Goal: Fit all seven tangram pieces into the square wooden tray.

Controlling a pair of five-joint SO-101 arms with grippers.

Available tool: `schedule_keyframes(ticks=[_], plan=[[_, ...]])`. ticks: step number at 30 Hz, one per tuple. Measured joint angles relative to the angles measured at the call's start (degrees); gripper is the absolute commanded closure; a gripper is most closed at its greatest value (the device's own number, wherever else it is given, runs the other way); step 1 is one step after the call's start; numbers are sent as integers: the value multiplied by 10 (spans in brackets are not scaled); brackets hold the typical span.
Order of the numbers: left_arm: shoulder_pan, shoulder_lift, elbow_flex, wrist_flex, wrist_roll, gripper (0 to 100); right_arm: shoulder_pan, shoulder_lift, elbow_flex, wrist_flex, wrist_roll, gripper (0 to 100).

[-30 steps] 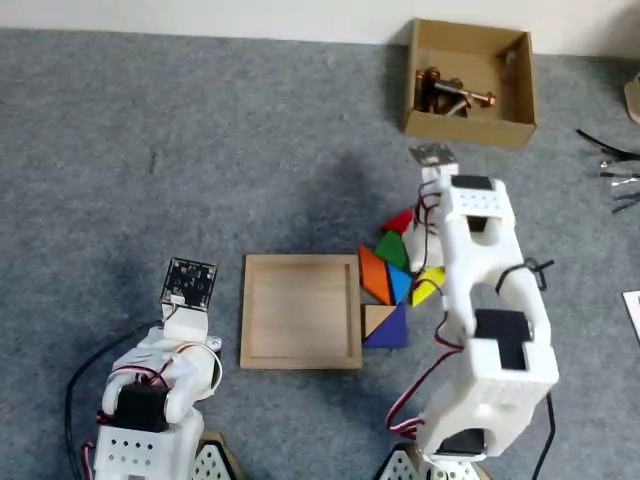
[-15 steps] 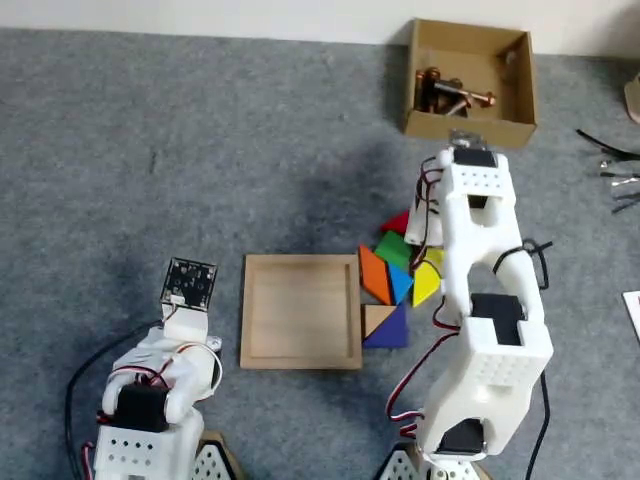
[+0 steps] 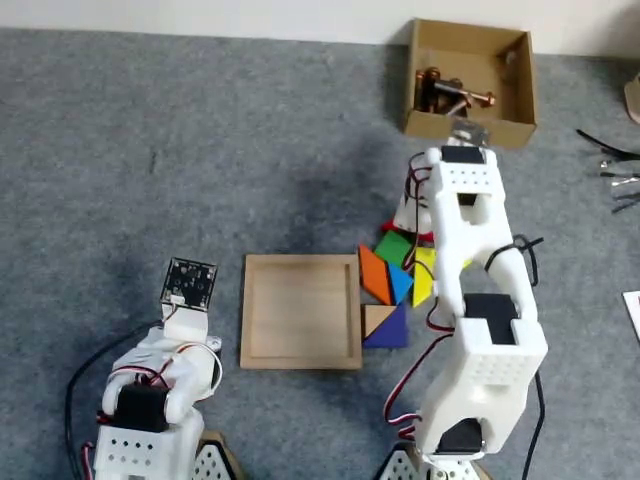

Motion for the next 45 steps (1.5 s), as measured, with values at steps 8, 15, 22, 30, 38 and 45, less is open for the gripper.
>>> schedule_keyframes(ticks=[8, 15, 22, 30, 38, 45], plan=[[0, 0, 0, 0, 0, 995, -15, 83, -29, -3, -18, 635], [0, 0, 0, 0, 0, 995, -14, 105, -33, 5, -18, 636], [0, 0, 0, 0, 0, 995, -11, 106, -33, 41, 61, 637], [0, 0, 0, 0, 0, 995, -11, 107, -33, 74, 134, 638], [0, 0, 0, 0, 0, 995, 0, 118, -25, 103, 212, 638], [0, 1, 0, 0, 0, 995, 33, 119, -26, 104, 252, 638]])
